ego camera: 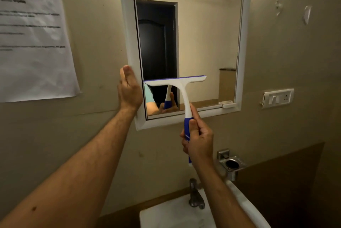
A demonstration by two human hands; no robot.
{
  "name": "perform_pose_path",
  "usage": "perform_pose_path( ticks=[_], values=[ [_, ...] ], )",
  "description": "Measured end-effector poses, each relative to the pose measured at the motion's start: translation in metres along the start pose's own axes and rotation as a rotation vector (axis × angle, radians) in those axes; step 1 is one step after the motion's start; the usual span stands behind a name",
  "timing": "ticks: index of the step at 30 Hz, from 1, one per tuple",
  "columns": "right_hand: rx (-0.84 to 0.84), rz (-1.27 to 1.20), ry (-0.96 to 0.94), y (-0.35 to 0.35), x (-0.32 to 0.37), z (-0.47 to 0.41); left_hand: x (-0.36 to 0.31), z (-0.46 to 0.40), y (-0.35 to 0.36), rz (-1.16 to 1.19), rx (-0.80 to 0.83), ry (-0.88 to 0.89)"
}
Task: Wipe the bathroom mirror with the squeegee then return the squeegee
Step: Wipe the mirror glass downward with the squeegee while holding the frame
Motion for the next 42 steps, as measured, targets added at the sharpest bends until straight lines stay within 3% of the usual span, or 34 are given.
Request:
perform_pose_path(
  ticks=[6, 15, 24, 34, 42],
  values=[
    [-0.001, 0.028, 0.093, -0.013, -0.040, 0.041, 0.001, 0.000, 0.001, -0.018, -0.035, 0.015],
    [-0.005, 0.057, 0.106, -0.016, -0.006, 0.016, -0.003, 0.002, -0.002, -0.047, -0.024, -0.041],
    [-0.013, 0.026, 0.200, -0.023, -0.041, 0.059, -0.002, 0.001, -0.002, -0.053, -0.024, 0.002],
    [-0.114, 0.017, 0.160, -0.054, -0.013, 0.015, -0.002, 0.002, -0.002, -0.047, -0.047, 0.006],
    [-0.111, 0.044, 0.258, -0.071, -0.033, 0.044, -0.012, 0.008, -0.001, 0.007, -0.044, -0.015]
  ],
)
Point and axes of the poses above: each hand's wrist, its own z-axis away from the middle knuckle, its own y-axis out of the palm, x = y × z, the point moved 3 cm from there along -z, towards the middle knuckle, and after that the axes turned 9 degrees about x, right-handed, at the moved point
